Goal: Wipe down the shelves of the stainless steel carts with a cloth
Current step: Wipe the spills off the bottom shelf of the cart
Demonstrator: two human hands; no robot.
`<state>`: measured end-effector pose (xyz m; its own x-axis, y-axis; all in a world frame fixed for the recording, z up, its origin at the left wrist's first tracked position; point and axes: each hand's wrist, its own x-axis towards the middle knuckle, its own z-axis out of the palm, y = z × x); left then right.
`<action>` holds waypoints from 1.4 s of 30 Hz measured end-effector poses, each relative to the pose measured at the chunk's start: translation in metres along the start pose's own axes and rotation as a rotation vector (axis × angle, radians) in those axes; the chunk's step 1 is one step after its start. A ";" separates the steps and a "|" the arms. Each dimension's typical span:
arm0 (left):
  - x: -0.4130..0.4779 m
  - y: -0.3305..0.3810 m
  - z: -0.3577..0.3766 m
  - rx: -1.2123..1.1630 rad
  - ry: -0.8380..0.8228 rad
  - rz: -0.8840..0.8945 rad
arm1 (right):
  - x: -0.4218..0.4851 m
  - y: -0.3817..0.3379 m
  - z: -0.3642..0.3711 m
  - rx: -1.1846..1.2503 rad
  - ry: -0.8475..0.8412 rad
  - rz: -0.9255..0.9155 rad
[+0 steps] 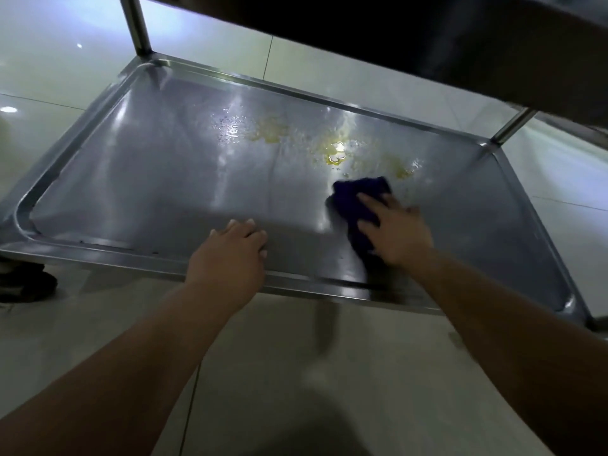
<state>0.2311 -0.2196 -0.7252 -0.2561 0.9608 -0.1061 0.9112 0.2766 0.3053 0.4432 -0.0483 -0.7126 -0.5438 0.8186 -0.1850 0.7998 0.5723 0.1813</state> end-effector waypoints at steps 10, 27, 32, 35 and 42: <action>-0.005 0.000 -0.003 -0.043 0.064 -0.049 | 0.038 -0.057 -0.011 0.230 0.093 -0.090; -0.001 0.022 -0.007 0.048 0.044 -0.108 | -0.014 0.069 0.018 0.263 0.156 0.323; 0.003 0.049 -0.002 0.105 0.059 -0.026 | -0.015 0.046 0.018 0.273 0.063 0.471; 0.006 0.074 0.016 0.083 0.038 0.153 | -0.045 0.023 0.028 0.240 0.185 0.076; 0.013 0.076 0.025 -0.016 -0.028 0.122 | -0.055 0.098 0.035 0.268 0.095 0.389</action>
<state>0.3053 -0.1867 -0.7270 -0.1340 0.9865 -0.0939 0.9298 0.1579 0.3324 0.5601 -0.0391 -0.7188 -0.2020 0.9774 -0.0616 0.9791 0.2000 -0.0376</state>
